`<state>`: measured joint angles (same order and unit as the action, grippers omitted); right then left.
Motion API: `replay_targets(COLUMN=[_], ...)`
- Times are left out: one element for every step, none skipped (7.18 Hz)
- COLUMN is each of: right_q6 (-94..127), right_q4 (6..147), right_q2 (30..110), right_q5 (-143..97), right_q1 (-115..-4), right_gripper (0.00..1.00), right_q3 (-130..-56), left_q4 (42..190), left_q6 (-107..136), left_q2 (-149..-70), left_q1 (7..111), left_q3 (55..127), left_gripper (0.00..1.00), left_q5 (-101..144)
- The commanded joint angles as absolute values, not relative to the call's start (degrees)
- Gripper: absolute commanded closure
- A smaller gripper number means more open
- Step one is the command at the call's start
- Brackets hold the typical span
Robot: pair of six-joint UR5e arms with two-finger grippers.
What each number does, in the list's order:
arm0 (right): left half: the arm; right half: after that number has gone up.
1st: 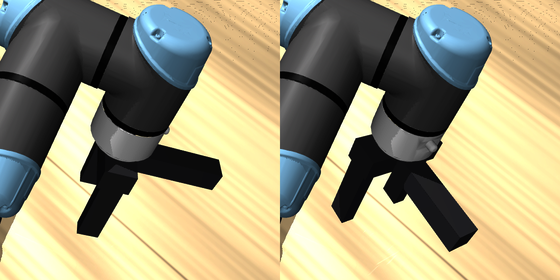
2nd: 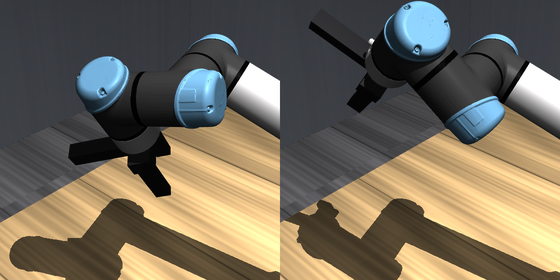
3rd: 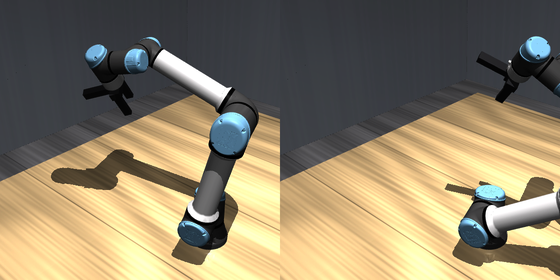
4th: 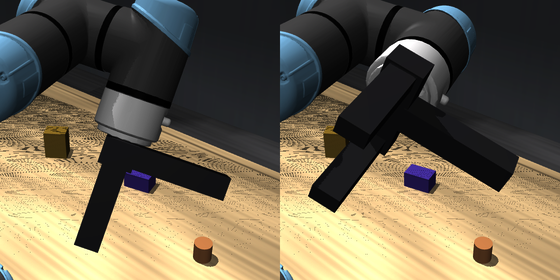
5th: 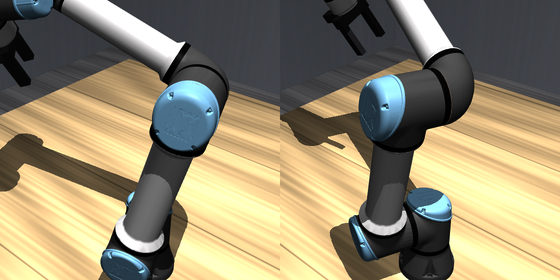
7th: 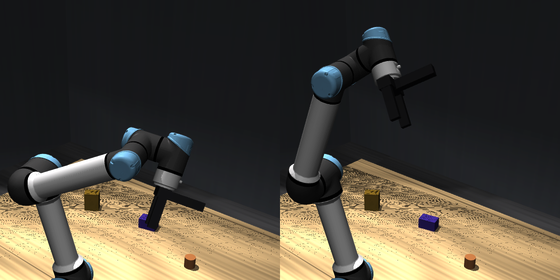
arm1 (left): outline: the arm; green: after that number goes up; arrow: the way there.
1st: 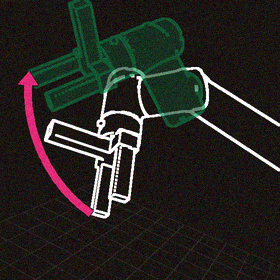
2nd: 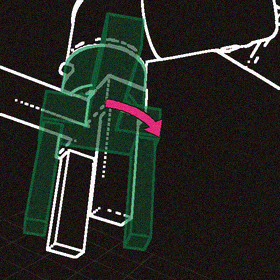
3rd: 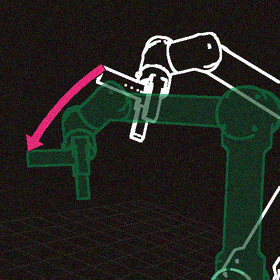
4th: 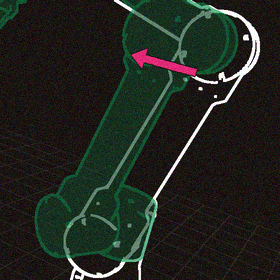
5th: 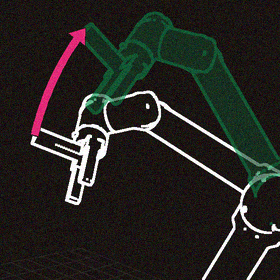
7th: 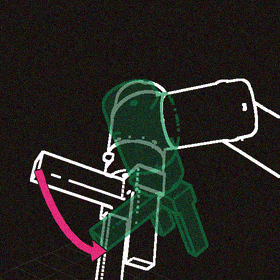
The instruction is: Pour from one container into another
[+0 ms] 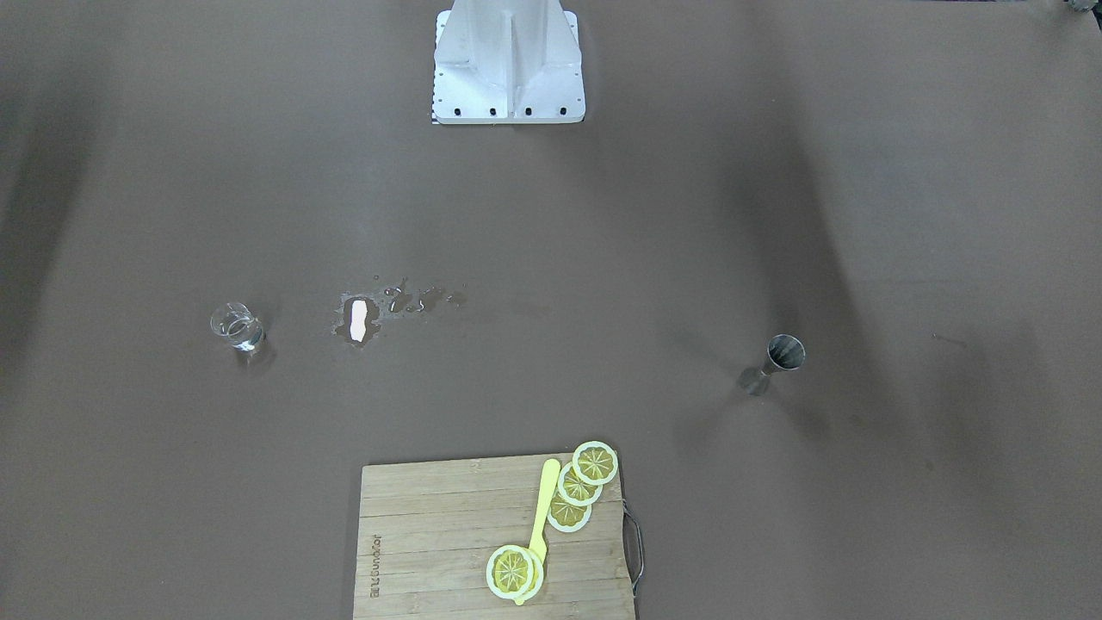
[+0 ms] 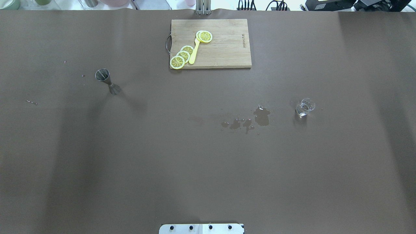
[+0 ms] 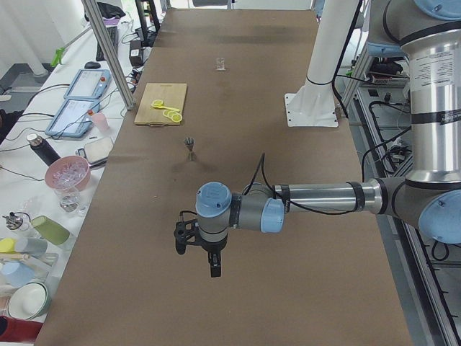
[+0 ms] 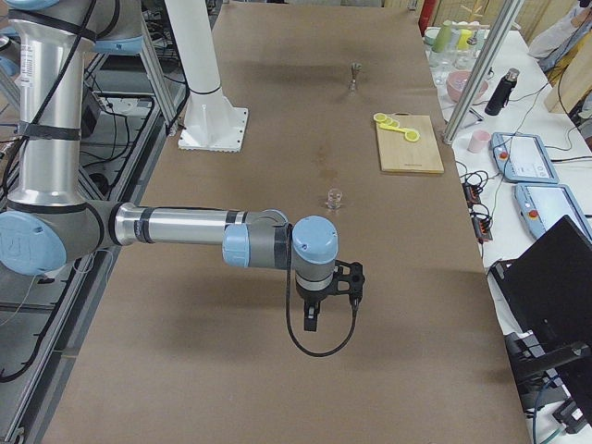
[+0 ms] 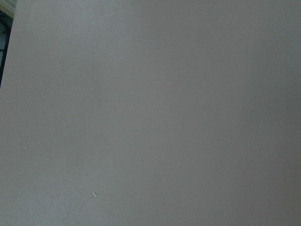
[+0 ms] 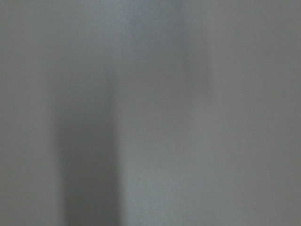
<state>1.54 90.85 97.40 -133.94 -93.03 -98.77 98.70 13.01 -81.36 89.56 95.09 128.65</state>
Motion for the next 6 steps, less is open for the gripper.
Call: replay_targets(right_q6=[1.4, 1.3, 1.1, 0.8, 0.2, -1.3], right_q4=[89.4, 88.3, 88.4, 88.4, 88.3, 88.2], right_q2=[97.1, 97.1, 97.1, 97.1, 97.1, 97.1], right_q5=[-134.5, -134.7, -135.5, -136.4, -136.7, -137.2], right_q1=[-92.8, -92.8, -92.6, -92.2, -91.6, -91.0], right_gripper=[0.00, 0.00, 0.00, 0.00, 0.00, 0.00], right_q3=[-99.7, -100.2, -100.6, -101.6, -101.9, -102.0], left_q4=[98.7, 98.7, 98.7, 98.7, 98.7, 98.6], left_q6=[13.0, 13.0, 13.0, 13.0, 13.0, 13.1], left_q2=[-81.4, -81.4, -81.4, -81.4, -81.5, -81.5], left_q1=[89.6, 89.6, 89.6, 89.6, 89.6, 89.6], left_q3=[95.1, 95.1, 95.2, 95.2, 95.2, 95.3], left_gripper=[0.01, 0.01, 0.01, 0.01, 0.01, 0.01], left_q5=[128.9, 128.9, 129.0, 129.0, 129.0, 129.1])
